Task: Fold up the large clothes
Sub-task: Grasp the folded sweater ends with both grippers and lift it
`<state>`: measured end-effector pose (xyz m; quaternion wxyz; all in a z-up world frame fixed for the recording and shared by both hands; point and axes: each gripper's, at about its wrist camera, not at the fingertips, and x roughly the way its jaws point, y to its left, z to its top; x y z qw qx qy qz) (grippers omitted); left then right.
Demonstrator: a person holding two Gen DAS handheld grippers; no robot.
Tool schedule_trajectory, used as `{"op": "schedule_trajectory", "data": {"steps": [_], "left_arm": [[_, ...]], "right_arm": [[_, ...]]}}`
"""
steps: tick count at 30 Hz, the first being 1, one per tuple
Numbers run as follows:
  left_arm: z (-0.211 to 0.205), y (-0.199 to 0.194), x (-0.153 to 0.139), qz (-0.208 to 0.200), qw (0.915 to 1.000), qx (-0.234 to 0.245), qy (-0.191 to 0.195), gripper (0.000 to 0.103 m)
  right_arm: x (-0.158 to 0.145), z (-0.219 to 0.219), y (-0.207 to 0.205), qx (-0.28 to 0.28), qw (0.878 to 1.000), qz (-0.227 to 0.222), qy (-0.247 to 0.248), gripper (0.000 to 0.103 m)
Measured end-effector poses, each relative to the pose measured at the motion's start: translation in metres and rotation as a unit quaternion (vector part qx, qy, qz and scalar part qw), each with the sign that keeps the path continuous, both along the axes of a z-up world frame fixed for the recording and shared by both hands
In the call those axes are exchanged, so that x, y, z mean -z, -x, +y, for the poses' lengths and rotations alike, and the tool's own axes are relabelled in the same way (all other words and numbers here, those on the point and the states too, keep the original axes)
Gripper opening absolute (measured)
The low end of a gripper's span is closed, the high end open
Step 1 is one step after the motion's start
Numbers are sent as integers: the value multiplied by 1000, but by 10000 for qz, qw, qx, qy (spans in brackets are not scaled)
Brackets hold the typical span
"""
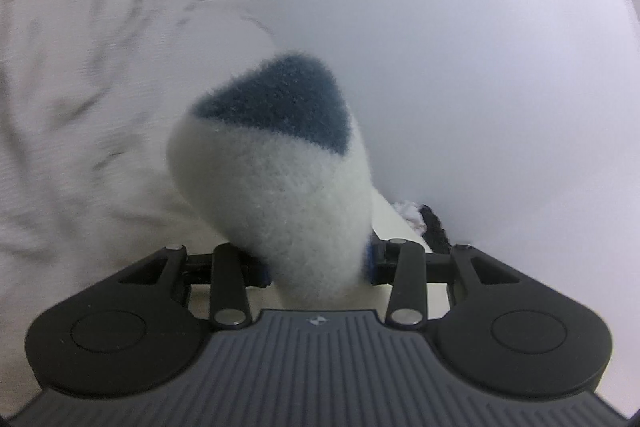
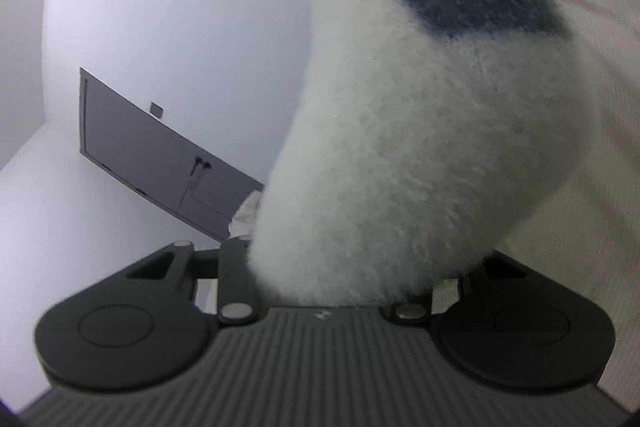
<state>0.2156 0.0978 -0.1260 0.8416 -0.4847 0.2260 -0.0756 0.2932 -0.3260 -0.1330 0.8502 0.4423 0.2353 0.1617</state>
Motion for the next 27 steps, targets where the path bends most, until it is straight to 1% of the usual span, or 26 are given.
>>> {"op": "schedule_trajectory", "data": {"steps": [4,9,12,15,17,20,21,22,24,27], "left_arm": [[-34,-39,-29,-152,9996,259,-6,45],[-86,-102,-58,-335,9974,630,61,45],[-121,-143,-72,-478,9955,816,14,45],[-155,-186,-73,-580,9932,1007,-9,45],[-172,-213,-63,-559,9922,1117,35,46],[-198,-246,-40,-444,9913,1236,66,46],[-205,-256,-29,-381,9912,1266,80,46],[-210,-266,-17,-320,9911,1286,103,46],[-221,-281,9,-166,9908,1339,114,46],[-234,-302,48,88,9901,1403,5,46]], "right_arm": [[-26,-24,-20,195,9997,-121,-41,47],[-61,-66,-49,534,9982,-270,9,47],[-72,-95,-79,737,9964,-407,4,47],[-74,-122,-108,920,9943,-540,11,47],[-70,-140,-129,1023,9930,-594,28,47],[-55,-154,-158,1131,9919,-562,118,47],[-47,-160,-168,1167,9918,-503,150,47],[-40,-152,-176,1194,9917,-442,174,47],[-21,-156,-187,1238,9916,-293,222,47],[13,-159,-203,1249,9916,-59,336,47]]}}
